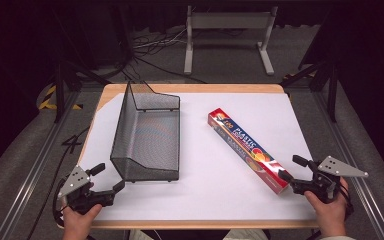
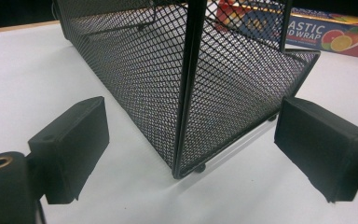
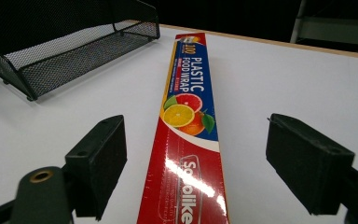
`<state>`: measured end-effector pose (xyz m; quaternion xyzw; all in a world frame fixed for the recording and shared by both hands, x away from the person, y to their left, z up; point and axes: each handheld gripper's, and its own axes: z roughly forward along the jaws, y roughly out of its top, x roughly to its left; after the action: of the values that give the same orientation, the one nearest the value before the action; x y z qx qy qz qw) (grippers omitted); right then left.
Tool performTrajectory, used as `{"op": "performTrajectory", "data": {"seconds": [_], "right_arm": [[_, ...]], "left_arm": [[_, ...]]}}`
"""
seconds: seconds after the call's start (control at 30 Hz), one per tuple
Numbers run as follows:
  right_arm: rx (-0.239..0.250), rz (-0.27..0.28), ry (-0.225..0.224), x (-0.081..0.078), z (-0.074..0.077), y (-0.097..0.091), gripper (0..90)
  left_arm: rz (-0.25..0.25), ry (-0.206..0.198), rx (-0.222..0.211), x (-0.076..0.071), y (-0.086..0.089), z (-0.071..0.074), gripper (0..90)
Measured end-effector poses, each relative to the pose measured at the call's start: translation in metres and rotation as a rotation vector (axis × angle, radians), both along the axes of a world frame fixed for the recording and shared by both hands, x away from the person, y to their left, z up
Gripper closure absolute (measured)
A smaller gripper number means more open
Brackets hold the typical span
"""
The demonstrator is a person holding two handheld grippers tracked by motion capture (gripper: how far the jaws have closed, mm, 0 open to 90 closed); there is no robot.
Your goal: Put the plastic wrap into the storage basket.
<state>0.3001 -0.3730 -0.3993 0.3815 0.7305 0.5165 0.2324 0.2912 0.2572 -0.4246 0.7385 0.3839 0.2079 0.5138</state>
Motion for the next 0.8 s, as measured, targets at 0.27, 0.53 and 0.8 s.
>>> {"op": "performTrajectory", "data": {"seconds": [0.27, 0.53, 0.8], "right_arm": [[0.003, -0.012, -0.010, -0.001, 0.002, -0.002, 19.8], [-0.012, -0.012, -0.013, -0.002, 0.005, 0.001, 19.6], [-0.046, 0.024, 0.003, 0.015, 0.017, 0.012, 19.5]], "left_arm": [[-0.001, 0.004, -0.013, 0.001, -0.001, 0.000, 10.9], [-0.006, 0.002, -0.011, 0.002, -0.001, 0.000, 10.9], [0.001, 0.004, -0.002, 0.001, -0.004, 0.001, 10.9]]}}
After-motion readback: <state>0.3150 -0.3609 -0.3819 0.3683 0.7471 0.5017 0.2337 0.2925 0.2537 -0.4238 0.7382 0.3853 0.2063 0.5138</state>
